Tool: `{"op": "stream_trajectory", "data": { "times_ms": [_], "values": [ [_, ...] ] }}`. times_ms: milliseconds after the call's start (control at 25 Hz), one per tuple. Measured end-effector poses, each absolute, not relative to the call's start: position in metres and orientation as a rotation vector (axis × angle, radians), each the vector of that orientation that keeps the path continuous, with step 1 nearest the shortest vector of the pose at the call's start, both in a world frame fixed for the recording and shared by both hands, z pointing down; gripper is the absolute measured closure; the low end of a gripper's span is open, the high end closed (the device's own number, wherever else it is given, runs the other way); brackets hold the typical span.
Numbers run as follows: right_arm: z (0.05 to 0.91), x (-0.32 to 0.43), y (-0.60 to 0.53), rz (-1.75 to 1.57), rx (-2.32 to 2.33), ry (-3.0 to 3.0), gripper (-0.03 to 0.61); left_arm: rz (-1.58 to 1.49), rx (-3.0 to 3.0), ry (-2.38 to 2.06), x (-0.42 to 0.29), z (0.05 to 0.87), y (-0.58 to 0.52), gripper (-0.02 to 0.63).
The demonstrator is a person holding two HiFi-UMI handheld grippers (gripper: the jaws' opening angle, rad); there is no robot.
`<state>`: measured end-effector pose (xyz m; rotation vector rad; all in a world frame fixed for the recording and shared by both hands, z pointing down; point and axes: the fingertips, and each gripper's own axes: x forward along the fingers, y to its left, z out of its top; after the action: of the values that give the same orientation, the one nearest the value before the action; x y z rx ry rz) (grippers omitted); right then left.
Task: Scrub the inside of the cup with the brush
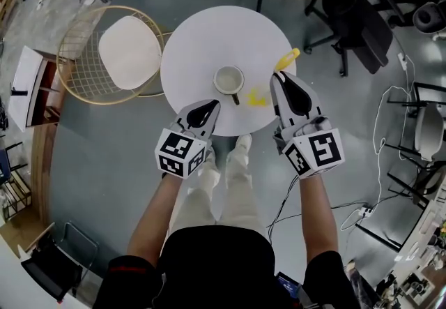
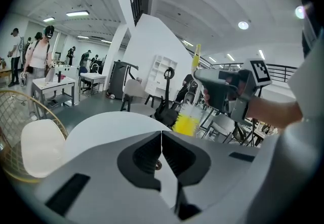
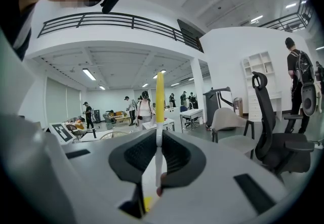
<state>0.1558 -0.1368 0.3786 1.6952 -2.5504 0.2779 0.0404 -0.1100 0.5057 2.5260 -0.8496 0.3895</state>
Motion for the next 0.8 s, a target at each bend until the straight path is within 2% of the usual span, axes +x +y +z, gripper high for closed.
{"op": "stream_trajectory", "data": {
  "times_ms": [800],
  "values": [
    [0.407,0.171,-0.14,0.299,1.766,-2.513,0.531,0.512,2.422,-0.782,0.072,0.579,-0.098,0.595]
  ]
}}
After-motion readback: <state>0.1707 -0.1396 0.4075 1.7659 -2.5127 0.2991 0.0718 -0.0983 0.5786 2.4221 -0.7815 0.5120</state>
